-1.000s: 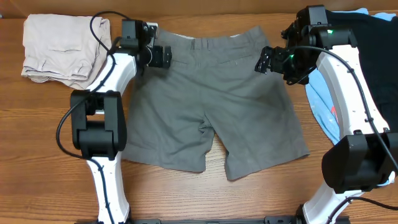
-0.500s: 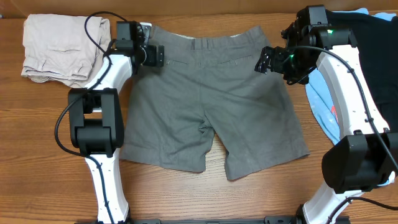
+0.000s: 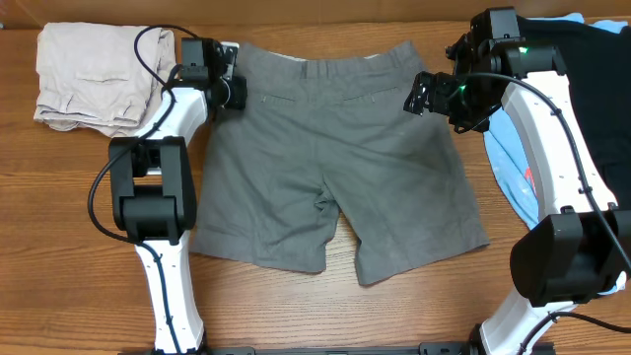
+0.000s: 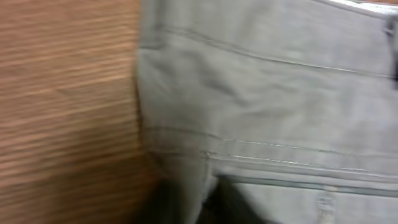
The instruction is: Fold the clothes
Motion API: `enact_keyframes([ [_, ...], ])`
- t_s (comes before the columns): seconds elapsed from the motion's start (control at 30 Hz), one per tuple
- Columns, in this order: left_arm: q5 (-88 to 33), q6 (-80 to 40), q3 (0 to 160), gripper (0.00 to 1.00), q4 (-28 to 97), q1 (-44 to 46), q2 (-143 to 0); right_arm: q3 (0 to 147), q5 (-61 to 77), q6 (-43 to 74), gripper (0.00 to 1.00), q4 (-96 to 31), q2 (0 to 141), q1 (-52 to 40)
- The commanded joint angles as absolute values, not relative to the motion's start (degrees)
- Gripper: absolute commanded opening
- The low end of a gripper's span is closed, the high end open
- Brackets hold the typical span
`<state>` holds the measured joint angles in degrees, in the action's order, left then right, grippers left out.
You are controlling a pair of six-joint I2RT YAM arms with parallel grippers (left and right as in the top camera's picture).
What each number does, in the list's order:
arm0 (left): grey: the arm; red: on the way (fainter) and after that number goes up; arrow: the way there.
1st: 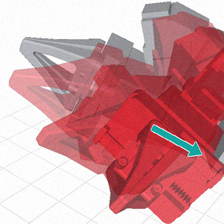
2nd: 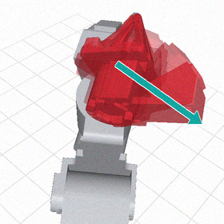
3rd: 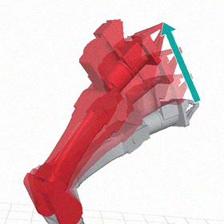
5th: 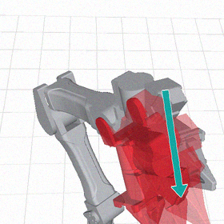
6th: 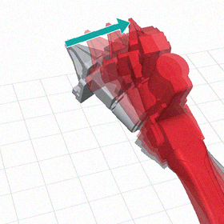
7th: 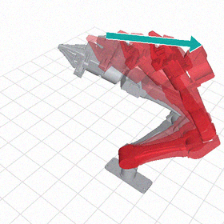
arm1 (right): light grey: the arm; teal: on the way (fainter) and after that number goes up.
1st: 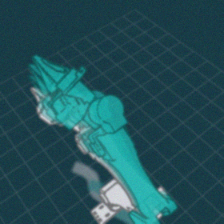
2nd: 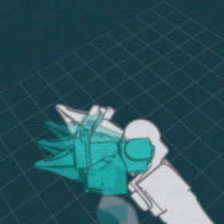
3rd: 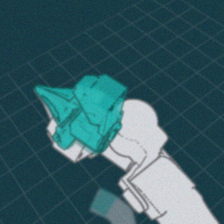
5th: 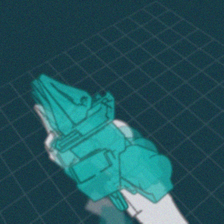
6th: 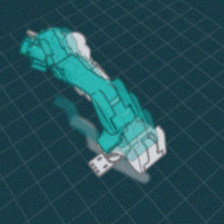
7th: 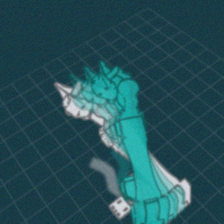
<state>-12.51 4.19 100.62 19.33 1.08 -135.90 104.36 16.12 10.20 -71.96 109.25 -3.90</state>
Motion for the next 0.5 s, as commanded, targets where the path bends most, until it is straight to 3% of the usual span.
enact_keyframes([
  [0.0, -9.87, -0.01, 100.31, 0.04, 23.53, 0.51, -137.99, 105.71, 16.21, 9.58, 1.00, -71.64, 108.36, -4.23],
  [0.2, -4.69, -8.51, 101.23, 0.04, 41.19, -4.16, -134.43, 105.71, 16.29, 10.68, 1.00, -71.24, 108.36, -4.38],
  [0.47, -1.02, -9.06, 101.51, 0.07, 66.78, -12.49, -132.22, 104.22, 16.43, 10.66, 1.00, -69.23, 108.47, -7.01],
])
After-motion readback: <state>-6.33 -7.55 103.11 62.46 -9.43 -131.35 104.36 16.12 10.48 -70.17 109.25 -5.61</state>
